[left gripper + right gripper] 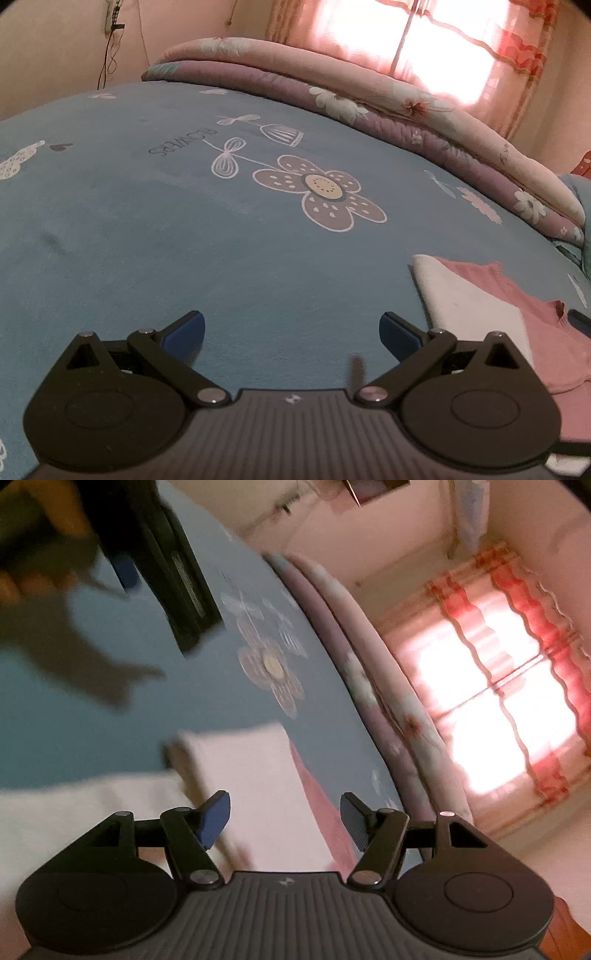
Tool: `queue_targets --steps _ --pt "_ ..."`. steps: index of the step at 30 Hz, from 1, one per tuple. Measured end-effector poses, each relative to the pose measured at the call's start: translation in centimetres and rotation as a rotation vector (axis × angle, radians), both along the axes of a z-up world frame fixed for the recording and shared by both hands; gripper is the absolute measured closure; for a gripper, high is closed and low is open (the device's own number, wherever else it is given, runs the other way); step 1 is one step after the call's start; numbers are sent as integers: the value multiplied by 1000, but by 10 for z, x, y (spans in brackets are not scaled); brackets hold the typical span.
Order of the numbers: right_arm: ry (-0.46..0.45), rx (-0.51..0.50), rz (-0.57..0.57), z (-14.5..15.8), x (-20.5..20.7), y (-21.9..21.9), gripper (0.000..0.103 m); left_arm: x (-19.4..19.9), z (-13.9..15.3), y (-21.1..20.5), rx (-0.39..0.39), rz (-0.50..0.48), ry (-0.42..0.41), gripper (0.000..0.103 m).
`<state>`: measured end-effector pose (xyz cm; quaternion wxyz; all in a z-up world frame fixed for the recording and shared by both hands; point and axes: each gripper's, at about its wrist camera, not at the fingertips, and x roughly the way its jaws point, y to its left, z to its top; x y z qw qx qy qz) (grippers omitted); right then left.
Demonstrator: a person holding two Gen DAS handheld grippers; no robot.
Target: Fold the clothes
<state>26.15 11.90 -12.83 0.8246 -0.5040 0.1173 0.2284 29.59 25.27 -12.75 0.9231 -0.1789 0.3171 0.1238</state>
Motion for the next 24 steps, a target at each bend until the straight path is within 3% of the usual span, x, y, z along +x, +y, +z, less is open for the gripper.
queue_targets --steps 5,9,13,16,20,24 --pt "29 -14 -59 -17 6 -4 34 3 -1 -5 16 -17 9 3" --pt "140 30 -15 3 -14 -18 32 5 2 -13 32 -46 2 3" --pt "-22 -3 -20 10 -27 -36 17 4 5 -26 77 -76 -5 3" --pt "-89 -59 -61 2 -14 -44 17 4 6 -36 98 -93 -7 3" --pt "-79 -84 -127 -18 20 -44 17 6 6 -43 119 -120 -5 3" --pt "-22 -72 -152 -25 21 -46 22 8 5 -47 134 -135 -3 2"
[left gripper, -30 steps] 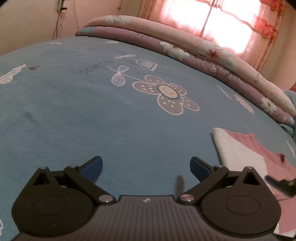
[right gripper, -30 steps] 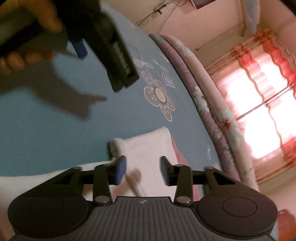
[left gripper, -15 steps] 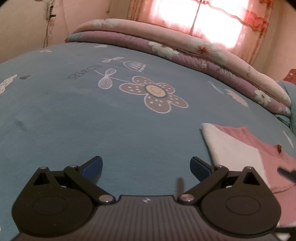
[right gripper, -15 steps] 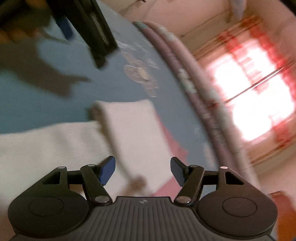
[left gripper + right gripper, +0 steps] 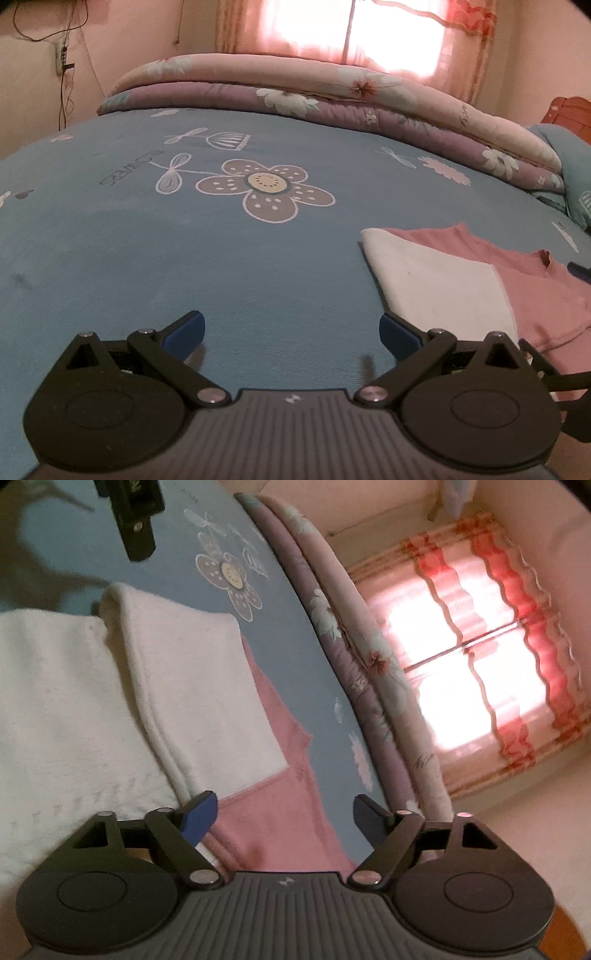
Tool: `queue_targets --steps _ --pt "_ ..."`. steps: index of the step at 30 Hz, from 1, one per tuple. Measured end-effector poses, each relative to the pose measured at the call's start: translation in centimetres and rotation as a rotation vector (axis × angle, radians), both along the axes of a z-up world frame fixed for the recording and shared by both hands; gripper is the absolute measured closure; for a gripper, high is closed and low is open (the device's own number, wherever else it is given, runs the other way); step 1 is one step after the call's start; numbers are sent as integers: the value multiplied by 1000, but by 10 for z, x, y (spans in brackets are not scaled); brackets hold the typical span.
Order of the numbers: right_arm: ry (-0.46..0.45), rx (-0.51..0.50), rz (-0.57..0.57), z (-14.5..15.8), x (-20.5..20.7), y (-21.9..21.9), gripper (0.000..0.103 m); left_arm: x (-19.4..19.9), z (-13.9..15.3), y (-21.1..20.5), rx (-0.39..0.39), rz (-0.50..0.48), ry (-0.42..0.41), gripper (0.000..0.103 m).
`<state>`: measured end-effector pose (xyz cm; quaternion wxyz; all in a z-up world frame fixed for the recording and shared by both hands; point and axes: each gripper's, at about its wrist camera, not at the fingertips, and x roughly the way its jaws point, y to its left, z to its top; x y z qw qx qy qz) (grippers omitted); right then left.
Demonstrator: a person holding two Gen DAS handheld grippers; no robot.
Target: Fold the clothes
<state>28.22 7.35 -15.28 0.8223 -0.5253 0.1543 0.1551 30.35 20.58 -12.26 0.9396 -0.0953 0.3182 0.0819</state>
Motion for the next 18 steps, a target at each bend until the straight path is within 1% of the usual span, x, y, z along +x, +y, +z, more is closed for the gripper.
queue_targets --steps 3,4,6,7,9,11,13,14,15,17,18 --pt "71 17 29 12 -15 -9 21 0 0 0 -3 1 -2 2" --pt "49 18 27 14 -16 -9 19 -1 0 0 -5 2 -4 2" --pt "-53 -18 15 12 -16 -11 18 -2 1 0 -4 6 -8 2" --pt "-86 -30 7 11 -13 -11 18 -3 1 0 -5 7 -9 2" --pt "-91 -33 -19 7 -3 -13 18 -4 1 0 -6 8 -11 2" --pt "-45 -47 -61 -2 8 -16 18 -4 0 0 -6 10 -8 2" --pt "-16 -29 -97 -4 10 -19 18 -3 0 0 -3 10 1 2" --pt "9 -14 -104 0 5 -22 18 -2 0 -1 -1 9 3 2" --pt "60 7 -102 7 -1 -25 18 -3 1 -2 1 4 3 2" --pt "139 82 -99 23 -12 -35 18 -4 3 -3 7 -5 -3 2" --pt "156 115 -110 33 -17 -39 18 -5 5 -4 11 -8 -6 2"
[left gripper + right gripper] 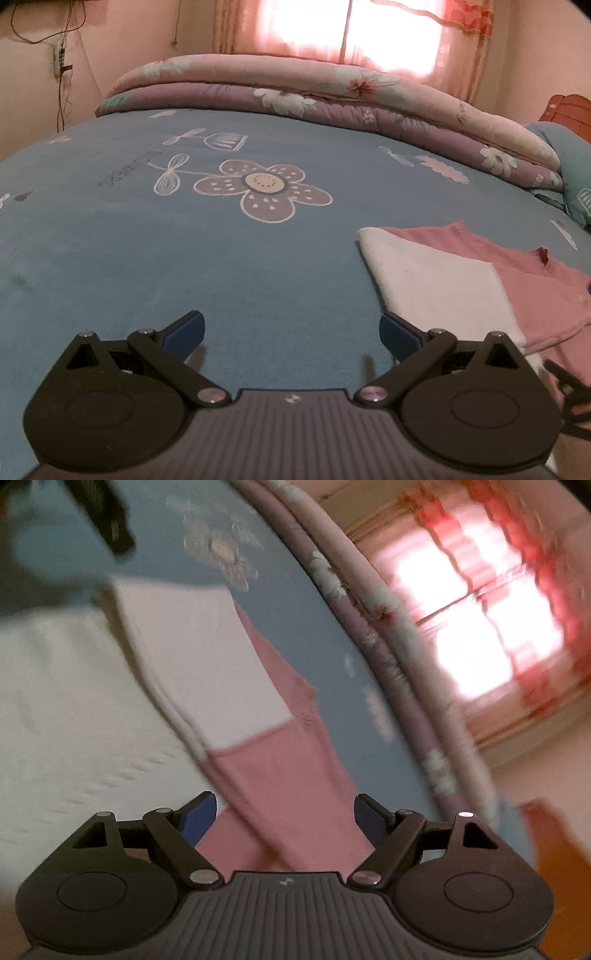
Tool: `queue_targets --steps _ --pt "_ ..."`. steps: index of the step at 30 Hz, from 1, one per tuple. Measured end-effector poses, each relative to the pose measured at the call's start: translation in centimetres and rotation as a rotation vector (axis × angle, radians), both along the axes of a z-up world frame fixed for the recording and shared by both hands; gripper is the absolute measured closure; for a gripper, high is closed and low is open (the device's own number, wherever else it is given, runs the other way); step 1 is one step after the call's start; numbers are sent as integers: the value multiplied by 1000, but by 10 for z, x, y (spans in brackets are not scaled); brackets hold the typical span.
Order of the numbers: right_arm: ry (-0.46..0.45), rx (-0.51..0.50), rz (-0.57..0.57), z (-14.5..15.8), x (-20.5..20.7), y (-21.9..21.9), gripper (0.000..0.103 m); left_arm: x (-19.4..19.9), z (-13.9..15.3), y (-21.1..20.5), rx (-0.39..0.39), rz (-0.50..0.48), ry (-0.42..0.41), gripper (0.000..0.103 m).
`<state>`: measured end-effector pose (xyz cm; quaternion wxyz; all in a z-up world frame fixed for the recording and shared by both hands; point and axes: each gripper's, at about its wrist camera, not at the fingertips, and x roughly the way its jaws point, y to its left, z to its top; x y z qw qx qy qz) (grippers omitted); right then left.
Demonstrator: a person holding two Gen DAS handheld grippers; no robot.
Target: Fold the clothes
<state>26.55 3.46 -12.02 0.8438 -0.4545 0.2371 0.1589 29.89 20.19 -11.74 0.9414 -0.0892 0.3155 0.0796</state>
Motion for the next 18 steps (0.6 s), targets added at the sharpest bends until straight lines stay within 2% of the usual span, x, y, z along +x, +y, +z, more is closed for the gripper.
queue_targets --steps 5,7,10,13,16,18 --pt "25 150 -84 65 -18 -36 16 -3 6 -3 22 -2 -10 2" --pt "12 206 -120 100 -24 -55 14 -3 6 -4 22 -6 -11 2" --pt "-35 301 -176 152 -33 -81 5 -2 5 -5 23 -7 0 2" --pt "-64 430 -229 202 -42 -106 3 -1 4 -7 30 -5 12 2" --pt "-56 560 -272 235 -45 -128 3 -2 4 -11 30 -19 11 2" --pt "-45 639 -287 247 -46 -140 3 -3 5 -14 31 -33 6 2"
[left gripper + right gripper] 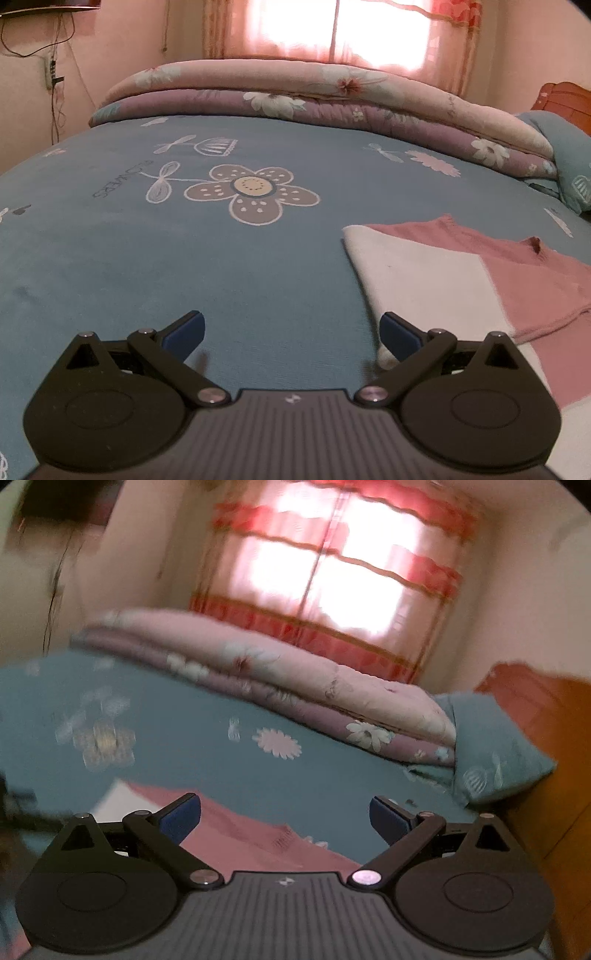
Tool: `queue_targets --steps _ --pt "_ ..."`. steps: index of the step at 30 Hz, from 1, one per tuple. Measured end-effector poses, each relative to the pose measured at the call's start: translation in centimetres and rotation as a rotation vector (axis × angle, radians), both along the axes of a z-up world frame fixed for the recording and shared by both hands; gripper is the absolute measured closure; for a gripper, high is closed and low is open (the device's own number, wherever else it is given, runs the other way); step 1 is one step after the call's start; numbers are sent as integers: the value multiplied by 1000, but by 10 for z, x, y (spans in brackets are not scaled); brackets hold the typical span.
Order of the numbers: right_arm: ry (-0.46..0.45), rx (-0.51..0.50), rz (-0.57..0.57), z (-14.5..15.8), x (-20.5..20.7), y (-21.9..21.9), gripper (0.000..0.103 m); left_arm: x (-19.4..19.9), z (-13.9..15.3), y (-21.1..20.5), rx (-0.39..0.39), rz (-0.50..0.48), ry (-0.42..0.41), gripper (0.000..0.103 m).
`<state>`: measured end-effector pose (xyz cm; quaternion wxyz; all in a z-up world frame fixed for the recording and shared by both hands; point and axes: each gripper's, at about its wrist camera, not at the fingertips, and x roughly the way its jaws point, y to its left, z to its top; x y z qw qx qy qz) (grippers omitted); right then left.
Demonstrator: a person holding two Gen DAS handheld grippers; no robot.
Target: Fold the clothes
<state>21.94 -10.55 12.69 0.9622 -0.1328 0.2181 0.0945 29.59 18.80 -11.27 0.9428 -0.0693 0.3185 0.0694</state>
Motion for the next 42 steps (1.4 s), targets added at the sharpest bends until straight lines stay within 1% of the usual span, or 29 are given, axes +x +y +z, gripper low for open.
queue_targets --steps 3,6,10,12,13,14,15,17,19,21,22,23,24,27,28,29,32,35,38,42 --pt "30 92 -20 -3 1 -14 2 -1 -1 -3 3 -13 -4 2" --pt "89 169 0 -25 5 -25 2 0 -5 -3 0 -12 14 2" --pt "140 226 22 -54 17 -29 3 -3 -5 -3 -7 -12 9 2" --pt "157 255 39 -67 26 -29 7 -6 -1 -3 -25 -15 -4 2" --pt "167 274 55 -73 31 -29 12 -7 2 -2 -45 -25 -16 2" --pt "179 293 74 -78 36 -29 19 -9 7 -2 -77 -43 -37 2" --pt "197 315 91 -83 44 -29 22 -11 12 -1 -121 -68 -65 2" --pt "242 383 89 -98 66 -32 23 -15 20 1 -226 -121 -121 2" --pt "294 463 77 -114 89 -37 23 -15 22 0 -327 -177 -155 2" --pt "366 563 61 -134 113 -44 23 -12 19 -4 -393 -225 -156 2" --pt "400 618 41 -145 125 -48 23 -9 16 -8 -403 -237 -148 2" --pt "426 669 20 -157 136 -51 23 -7 14 -11 -387 -241 -134 2" --pt "444 697 5 -169 146 -52 23 -5 11 -15 -363 -242 -120 2" --pt "486 755 -33 -205 170 -57 23 0 5 -24 -270 -220 -101 2" --pt "498 772 -40 -216 174 -61 23 1 4 -24 -251 -214 -100 2" --pt "507 787 -45 -224 176 -65 23 2 2 -24 -241 -209 -99 2" --pt "521 834 -68 -245 177 -84 23 6 -5 -22 -244 -199 -77 2" --pt "513 920 -90 -252 169 -109 23 9 -11 -23 -245 -189 -52 2" --pt "479 911 -128 -244 167 -122 22 7 -10 -24 -235 -182 -58 2" --pt "464 911 -74 -233 180 -116 17 6 -10 -22 -244 -172 -81 2"
